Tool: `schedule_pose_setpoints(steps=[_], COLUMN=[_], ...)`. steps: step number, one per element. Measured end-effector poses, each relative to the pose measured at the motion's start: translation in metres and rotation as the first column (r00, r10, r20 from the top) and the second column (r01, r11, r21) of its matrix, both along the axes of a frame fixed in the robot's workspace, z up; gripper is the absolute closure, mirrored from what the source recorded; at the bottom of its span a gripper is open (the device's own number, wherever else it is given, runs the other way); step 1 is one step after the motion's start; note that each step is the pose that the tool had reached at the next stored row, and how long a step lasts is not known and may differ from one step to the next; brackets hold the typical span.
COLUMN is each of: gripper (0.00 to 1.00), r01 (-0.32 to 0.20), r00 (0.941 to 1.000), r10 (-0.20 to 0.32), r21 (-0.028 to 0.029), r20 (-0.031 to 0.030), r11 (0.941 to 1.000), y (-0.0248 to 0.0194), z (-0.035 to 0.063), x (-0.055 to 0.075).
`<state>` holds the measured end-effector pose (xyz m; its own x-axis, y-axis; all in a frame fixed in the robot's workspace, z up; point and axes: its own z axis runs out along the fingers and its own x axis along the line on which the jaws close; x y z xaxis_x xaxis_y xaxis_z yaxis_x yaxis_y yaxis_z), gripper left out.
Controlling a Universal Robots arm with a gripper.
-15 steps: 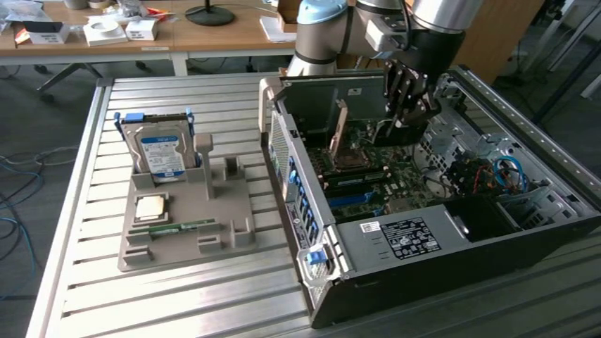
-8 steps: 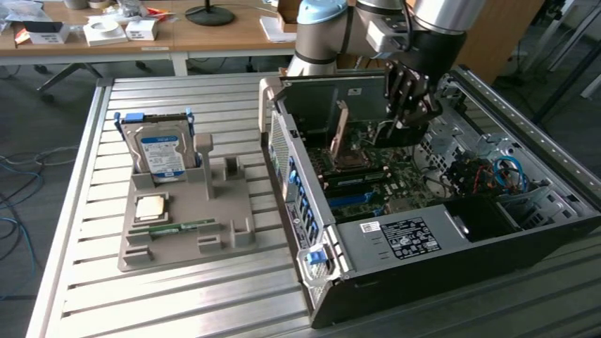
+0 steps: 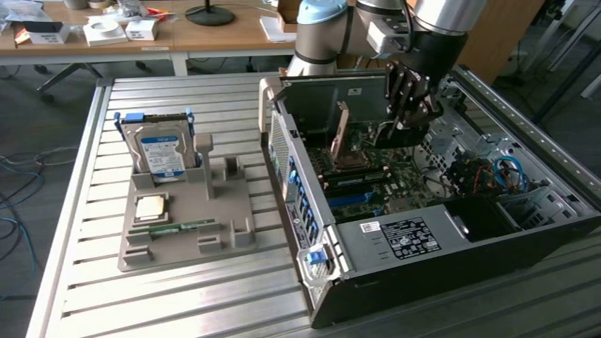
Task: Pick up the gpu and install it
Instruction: 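Insert the gpu into the slot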
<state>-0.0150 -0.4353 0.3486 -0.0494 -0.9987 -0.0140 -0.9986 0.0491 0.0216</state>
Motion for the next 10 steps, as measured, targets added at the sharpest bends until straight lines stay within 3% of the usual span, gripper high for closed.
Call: schedule_pose_setpoints(steps=[10], gripper=[0.74], r01=[0.0], r00=[1.0], r10=[0.0], r21=[-0.0002], r20=[-0.0001], r11=[1.0], y=[0.0], z=[-0.0036], x=[0.0])
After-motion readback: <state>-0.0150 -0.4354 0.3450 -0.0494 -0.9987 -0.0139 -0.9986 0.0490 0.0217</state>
